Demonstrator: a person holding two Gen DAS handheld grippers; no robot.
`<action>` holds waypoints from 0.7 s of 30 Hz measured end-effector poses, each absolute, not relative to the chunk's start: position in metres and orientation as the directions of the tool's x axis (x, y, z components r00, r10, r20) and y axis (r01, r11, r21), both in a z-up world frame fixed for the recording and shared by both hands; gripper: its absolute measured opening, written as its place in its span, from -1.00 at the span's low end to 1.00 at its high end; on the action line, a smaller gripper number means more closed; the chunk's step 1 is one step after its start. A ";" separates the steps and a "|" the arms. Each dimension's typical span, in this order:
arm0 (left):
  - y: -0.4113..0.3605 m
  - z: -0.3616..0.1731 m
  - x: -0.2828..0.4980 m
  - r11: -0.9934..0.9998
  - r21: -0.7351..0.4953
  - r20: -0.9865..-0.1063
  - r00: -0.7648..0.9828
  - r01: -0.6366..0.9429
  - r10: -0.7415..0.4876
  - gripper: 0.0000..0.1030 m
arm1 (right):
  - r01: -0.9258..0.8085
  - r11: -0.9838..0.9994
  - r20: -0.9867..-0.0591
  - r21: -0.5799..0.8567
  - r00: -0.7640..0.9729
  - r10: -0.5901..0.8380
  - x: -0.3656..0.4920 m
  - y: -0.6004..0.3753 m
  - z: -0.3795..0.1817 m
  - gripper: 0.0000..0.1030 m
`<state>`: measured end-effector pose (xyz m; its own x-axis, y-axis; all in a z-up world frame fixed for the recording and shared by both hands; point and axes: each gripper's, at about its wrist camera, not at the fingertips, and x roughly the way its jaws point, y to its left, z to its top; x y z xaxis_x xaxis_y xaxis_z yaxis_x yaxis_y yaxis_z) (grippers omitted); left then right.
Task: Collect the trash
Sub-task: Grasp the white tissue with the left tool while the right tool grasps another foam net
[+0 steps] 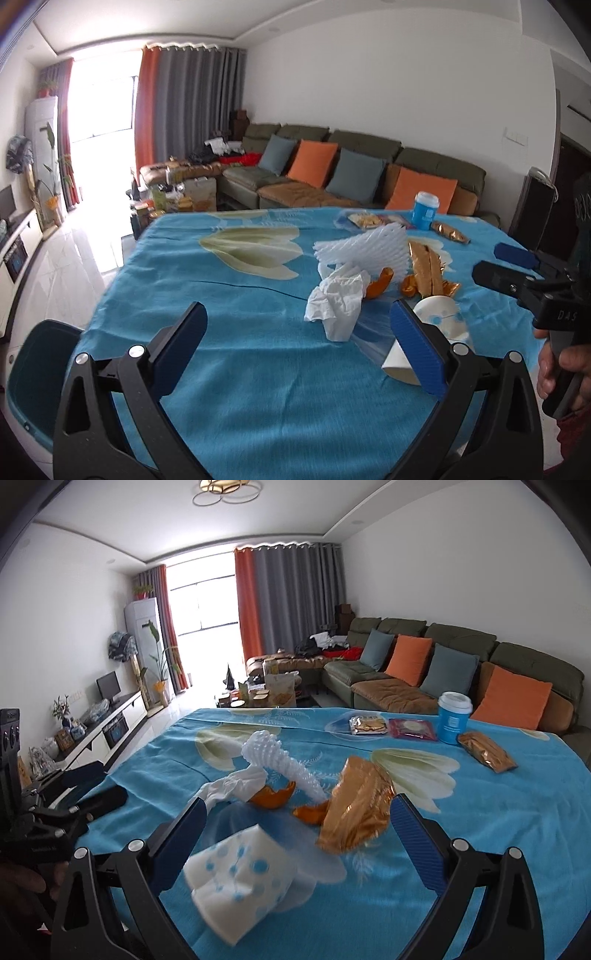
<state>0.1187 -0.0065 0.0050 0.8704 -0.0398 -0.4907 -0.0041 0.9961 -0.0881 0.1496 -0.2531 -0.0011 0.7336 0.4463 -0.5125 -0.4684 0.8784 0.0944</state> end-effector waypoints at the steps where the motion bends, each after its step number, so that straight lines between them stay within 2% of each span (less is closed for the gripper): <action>1: -0.007 0.001 0.128 0.996 -0.093 -0.506 0.861 0.006 -0.053 0.89 | -0.478 0.875 -0.519 0.083 0.728 0.447 0.155 -0.249 -0.002 0.87; 10: -0.019 -0.020 0.190 0.991 -0.092 -0.583 0.802 0.095 -0.131 0.89 | -0.548 0.836 -0.595 0.031 0.662 0.456 0.203 -0.217 -0.010 0.86; 16: -0.026 -0.029 0.220 0.987 -0.085 -0.631 0.759 0.140 -0.162 0.88 | -0.580 0.813 -0.625 0.044 0.619 0.476 0.225 -0.203 -0.014 0.77; 20: -0.028 -0.039 0.238 0.980 -0.108 -0.678 0.709 0.166 -0.194 0.54 | -0.602 0.796 -0.641 0.065 0.587 0.496 0.234 -0.197 -0.016 0.55; 21: -0.029 -0.042 0.241 0.980 -0.110 -0.685 0.701 0.168 -0.197 0.38 | -0.606 0.792 -0.644 0.069 0.579 0.500 0.236 -0.196 -0.017 0.50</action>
<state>0.2410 -0.0292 -0.0415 0.7010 -0.1969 -0.6854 0.1677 0.9797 -0.1100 0.2356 -0.1957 -0.0165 0.5791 0.4995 -0.6443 -0.6065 0.7921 0.0690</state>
